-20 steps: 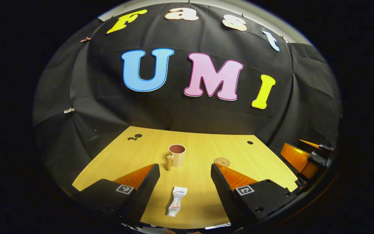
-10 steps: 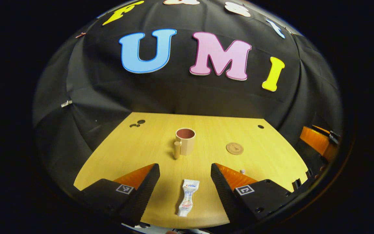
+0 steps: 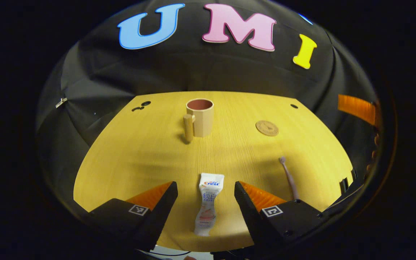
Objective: Put the toothbrush and toothpaste on the desktop into the cup, then pick up the cup and place it on the coaster on the desktop.
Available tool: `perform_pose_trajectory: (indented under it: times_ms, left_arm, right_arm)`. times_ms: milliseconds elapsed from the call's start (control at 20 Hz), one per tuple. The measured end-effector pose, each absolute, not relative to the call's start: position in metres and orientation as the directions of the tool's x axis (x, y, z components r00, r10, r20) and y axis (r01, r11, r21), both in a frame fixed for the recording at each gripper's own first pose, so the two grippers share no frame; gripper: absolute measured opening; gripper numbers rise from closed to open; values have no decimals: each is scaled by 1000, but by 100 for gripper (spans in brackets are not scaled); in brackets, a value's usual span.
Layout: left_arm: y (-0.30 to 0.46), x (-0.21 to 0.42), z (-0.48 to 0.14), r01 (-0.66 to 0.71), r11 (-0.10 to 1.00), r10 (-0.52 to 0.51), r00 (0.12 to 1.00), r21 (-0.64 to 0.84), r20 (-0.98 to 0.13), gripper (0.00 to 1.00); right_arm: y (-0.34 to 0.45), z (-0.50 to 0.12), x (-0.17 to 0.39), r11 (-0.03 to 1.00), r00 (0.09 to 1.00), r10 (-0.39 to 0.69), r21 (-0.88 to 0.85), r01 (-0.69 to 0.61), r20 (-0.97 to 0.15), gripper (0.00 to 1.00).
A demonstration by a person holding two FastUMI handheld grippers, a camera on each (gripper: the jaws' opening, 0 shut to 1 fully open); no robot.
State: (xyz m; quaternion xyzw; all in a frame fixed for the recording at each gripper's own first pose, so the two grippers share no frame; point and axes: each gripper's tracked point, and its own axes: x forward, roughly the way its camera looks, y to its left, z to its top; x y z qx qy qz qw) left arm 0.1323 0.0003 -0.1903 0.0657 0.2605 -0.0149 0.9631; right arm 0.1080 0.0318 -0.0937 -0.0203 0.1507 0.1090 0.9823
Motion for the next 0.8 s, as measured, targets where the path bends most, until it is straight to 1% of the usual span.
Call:
perform_pose_trajectory:
  times_ms: [100,200,350,400,450,500,550,600,650,700,800]
  left_arm:
    - [4,135,-214,68,987,23,837,146,-547,98]
    - [8,143,-229,73,982,37,829,175,-557,98]
    - [9,143,-254,73,981,49,801,179,-596,95]
    - [11,144,-260,59,982,61,794,178,-604,94]
    - [12,145,-265,50,986,56,793,157,-606,94]
    - [6,152,-261,51,991,35,802,126,-596,96]
    - [9,149,-264,36,993,39,795,111,-606,87]
    - [9,151,-260,34,994,36,801,105,-597,82]
    - [10,153,-263,35,993,38,797,109,-603,82]
    - [8,154,-261,48,993,28,803,111,-595,71]
    - [1,154,-263,71,989,19,805,129,-594,56]
  right_arm:
    - [29,-102,115,975,921,212,4,-222,-327,98]
    - [29,-110,119,974,911,218,19,-226,-350,98]
    - [27,-125,123,973,893,227,53,-224,-389,98]
    - [27,-131,123,973,886,230,64,-224,-403,98]
    - [27,-135,122,973,880,231,72,-222,-415,98]
    - [25,-138,121,973,875,229,75,-218,-426,98]
    - [24,-140,121,975,873,222,73,-212,-435,98]
    - [22,-141,120,976,872,215,72,-204,-439,98]
    - [20,-143,119,978,872,207,74,-194,-443,98]
    - [19,-145,118,980,871,198,77,-183,-449,98]
    - [16,-150,120,986,871,169,72,-153,-462,98]
